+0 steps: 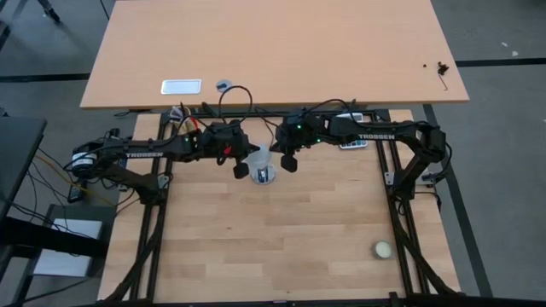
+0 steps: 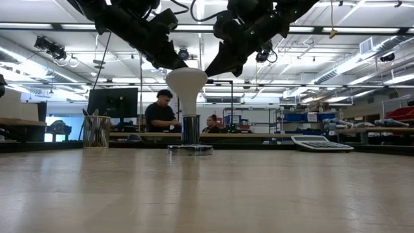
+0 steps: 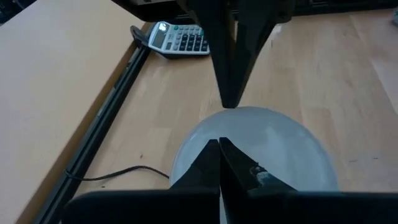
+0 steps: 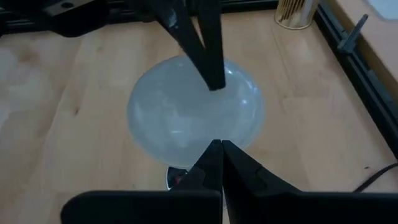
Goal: Screw lightbulb
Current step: Insert the white lightbulb into the silver lamp
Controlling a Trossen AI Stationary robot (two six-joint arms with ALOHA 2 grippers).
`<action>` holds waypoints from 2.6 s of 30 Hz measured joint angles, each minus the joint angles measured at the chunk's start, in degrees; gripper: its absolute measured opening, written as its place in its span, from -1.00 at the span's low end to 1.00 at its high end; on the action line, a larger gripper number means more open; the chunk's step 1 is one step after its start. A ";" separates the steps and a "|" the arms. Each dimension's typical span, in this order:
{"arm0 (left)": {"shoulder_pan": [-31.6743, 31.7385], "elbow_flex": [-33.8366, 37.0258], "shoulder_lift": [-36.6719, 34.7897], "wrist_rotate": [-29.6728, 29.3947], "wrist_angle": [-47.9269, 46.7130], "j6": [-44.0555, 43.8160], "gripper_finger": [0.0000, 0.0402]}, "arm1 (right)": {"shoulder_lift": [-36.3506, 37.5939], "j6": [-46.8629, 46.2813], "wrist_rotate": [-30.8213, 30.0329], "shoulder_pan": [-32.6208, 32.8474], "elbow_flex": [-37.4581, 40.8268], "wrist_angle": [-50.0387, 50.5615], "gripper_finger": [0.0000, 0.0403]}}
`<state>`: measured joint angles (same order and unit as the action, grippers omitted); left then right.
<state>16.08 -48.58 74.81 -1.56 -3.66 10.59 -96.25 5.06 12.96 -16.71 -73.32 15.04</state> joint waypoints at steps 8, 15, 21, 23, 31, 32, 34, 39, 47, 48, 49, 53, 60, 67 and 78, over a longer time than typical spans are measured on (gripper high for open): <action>0.00 -0.02 0.00 -0.04 0.04 0.02 -1.00 | 0.07 0.00 0.56 0.59 -0.07 1.49 -0.96; 0.07 -0.03 0.01 -0.60 0.33 0.15 -1.00 | -0.04 0.59 5.46 1.75 0.06 2.47 -0.96; 0.00 -0.02 0.04 -0.72 0.91 0.98 -1.00 | 1.73 1.05 5.10 1.59 0.10 2.36 -0.96; 0.00 -0.02 0.04 -0.69 0.96 1.00 -1.00 | 2.55 1.12 5.00 1.30 0.08 2.43 -0.96; -0.02 0.05 0.11 -0.48 2.06 0.98 -1.00 | 3.78 1.14 4.67 0.34 0.06 2.13 -0.96; -0.02 0.07 0.11 -0.48 2.25 0.98 -1.00 | 3.78 1.14 4.67 0.33 0.06 2.10 -0.96; -0.02 0.09 0.13 -0.46 2.60 0.98 -1.00 | 3.78 1.19 4.67 0.33 0.06 2.08 -0.96; -0.04 0.11 0.13 -0.37 3.05 0.98 -1.00 | 3.78 1.57 4.66 0.27 0.06 2.05 -0.96; -0.04 0.11 0.13 -0.35 3.67 0.96 -1.00 | 3.78 2.20 4.61 0.24 0.06 2.00 -0.96; -0.04 0.10 0.13 -0.34 3.69 0.96 -1.00 | 3.78 2.21 4.60 0.24 0.06 2.00 -0.96; -0.04 -0.05 0.13 -0.34 3.48 0.96 -1.00 | 3.78 2.21 4.58 0.24 0.06 1.99 -0.96; -0.37 -1.20 0.13 -0.34 3.59 1.11 -0.99 | 3.78 2.21 4.56 0.21 0.06 1.96 -0.96; -0.82 -2.21 0.09 -0.31 3.92 1.29 -0.99 | 3.78 2.50 4.54 0.15 0.04 1.97 -0.96; -0.85 -2.08 -3.53 4.16 3.60 1.22 -0.99 | 3.78 2.58 4.49 -0.94 0.04 1.27 -0.94; -2.38 -1.75 -8.96 10.90 -7.25 -0.35 -1.00 | 3.65 2.09 1.02 -1.46 0.00 -3.84 -0.97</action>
<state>13.70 -50.33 65.84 9.33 -10.91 10.24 -92.60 7.15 13.98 -18.17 -73.32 11.21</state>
